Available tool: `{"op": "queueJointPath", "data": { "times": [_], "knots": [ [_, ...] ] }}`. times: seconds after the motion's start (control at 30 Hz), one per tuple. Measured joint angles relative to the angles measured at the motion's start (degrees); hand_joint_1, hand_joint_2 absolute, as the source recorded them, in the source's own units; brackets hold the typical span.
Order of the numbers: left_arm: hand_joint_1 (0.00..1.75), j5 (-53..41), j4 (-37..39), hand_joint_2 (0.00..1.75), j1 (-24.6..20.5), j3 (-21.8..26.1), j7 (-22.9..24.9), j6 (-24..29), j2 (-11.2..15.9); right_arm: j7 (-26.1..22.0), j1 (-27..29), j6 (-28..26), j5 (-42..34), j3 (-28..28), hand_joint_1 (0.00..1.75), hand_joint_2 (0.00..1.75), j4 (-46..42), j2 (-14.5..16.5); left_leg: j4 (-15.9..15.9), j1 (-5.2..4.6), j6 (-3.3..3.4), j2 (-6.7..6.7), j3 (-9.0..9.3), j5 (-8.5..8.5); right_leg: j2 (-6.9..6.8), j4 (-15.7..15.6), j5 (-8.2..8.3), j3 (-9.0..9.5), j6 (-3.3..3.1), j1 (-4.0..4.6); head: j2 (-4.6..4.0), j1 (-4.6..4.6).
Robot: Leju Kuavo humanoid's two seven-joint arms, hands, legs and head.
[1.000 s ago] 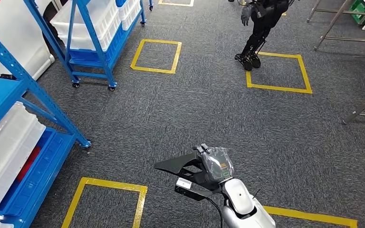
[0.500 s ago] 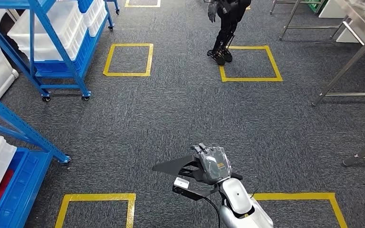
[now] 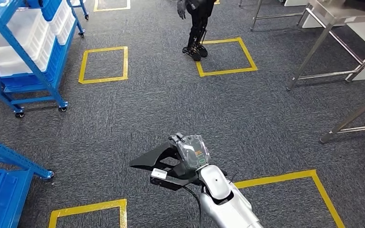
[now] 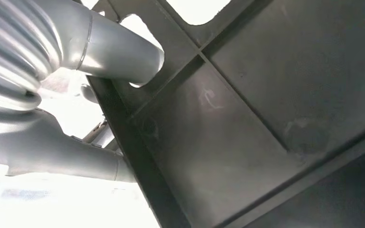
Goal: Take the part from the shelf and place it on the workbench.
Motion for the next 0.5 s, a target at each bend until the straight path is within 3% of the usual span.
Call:
{"op": "queueJointPath", "data": {
  "times": [0.03,0.1,0.13,0.2,0.23,0.27,0.33,0.4,0.47,0.5],
  "knots": [
    [0.00,0.3,0.0,1.75,-0.1,0.2,0.1,0.0,0.0,-0.3,-0.4,0.4,-0.1,0.2,1.75,1.75,0.4,0.5,0.2,0.12,-0.35,-0.16,0.06,-0.30,0.51,-0.2,0.10,0.07,-0.29,-0.07,0.00,0.01],
    [0.00,0.9,0.0,1.75,-0.2,0.8,0.1,0.1,0.0,-0.7,-1.6,1.0,-0.3,0.6,1.75,1.75,1.3,1.6,3.3,0.42,-0.95,-1.94,-1.09,-2.37,1.56,-0.5,0.34,0.24,-1.03,-0.34,0.00,0.01],
    [0.00,1.1,0.0,1.75,-0.1,1.1,0.1,0.2,0.0,-0.8,-2.3,1.3,-0.4,0.9,1.75,1.75,1.8,2.3,6.5,0.55,-1.15,-3.19,-2.56,-4.13,2.10,-0.6,0.41,0.28,-1.30,-0.39,0.00,0.01],
    [0.00,1.4,0.0,1.75,0.1,1.5,0.1,0.2,-0.1,-1.3,-3.4,1.5,-0.5,1.7,1.75,1.75,2.9,3.5,14.3,0.61,-1.35,-4.32,-6.29,-7.32,3.36,-0.5,0.44,0.28,-1.57,-0.36,0.00,0.01],
    [0.00,1.6,0.0,1.75,0.1,1.7,0.1,0.3,-0.1,-1.4,-3.7,1.5,-0.6,2.0,1.75,1.75,3.4,3.8,16.5,0.62,-1.40,-4.47,-7.53,-7.61,4.01,-0.5,0.43,0.30,-1.58,-0.34,0.00,0.01],
    [0.00,1.7,0.0,1.75,0.1,2.0,0.0,0.3,-0.1,-1.5,-3.8,1.5,-0.6,2.3,1.75,1.75,3.8,4.2,16.6,0.66,-1.41,-4.52,-7.83,-6.78,4.66,-0.4,0.41,0.33,-1.56,-0.35,0.00,0.01],
    [0.00,2.0,0.0,1.75,0.1,2.4,0.0,0.4,-0.2,-1.6,-4.2,1.5,-0.8,2.7,1.75,1.75,4.6,4.8,10.5,0.88,-1.36,-5.14,-5.47,-2.57,6.00,-0.1,0.32,0.37,-1.42,-0.41,0.00,0.01],
    [0.00,2.2,0.0,1.75,0.2,2.7,0.1,0.5,-0.2,-1.6,-4.7,1.6,-0.9,3.2,1.75,1.75,5.2,5.5,3.5,1.16,-1.21,-7.13,-2.49,0.24,7.24,0.2,0.22,0.12,-0.93,-0.33,0.00,0.01],
    [0.00,2.4,0.0,1.75,0.2,3.0,0.2,0.5,-0.2,-1.7,-5.2,1.7,-1.0,3.4,1.75,1.75,5.6,5.9,1.2,1.15,-0.86,-8.22,-1.55,0.49,8.15,0.3,0.36,-0.27,-0.21,-0.34,0.00,0.01],
    [0.00,2.5,0.0,1.75,0.2,3.1,0.2,0.5,-0.2,-1.7,-5.3,1.7,-1.0,3.5,1.75,1.75,5.9,6.0,1.1,1.13,-0.54,-7.88,-1.51,0.61,8.56,0.2,0.51,-0.39,0.17,-0.40,0.00,0.01]
  ]
}}
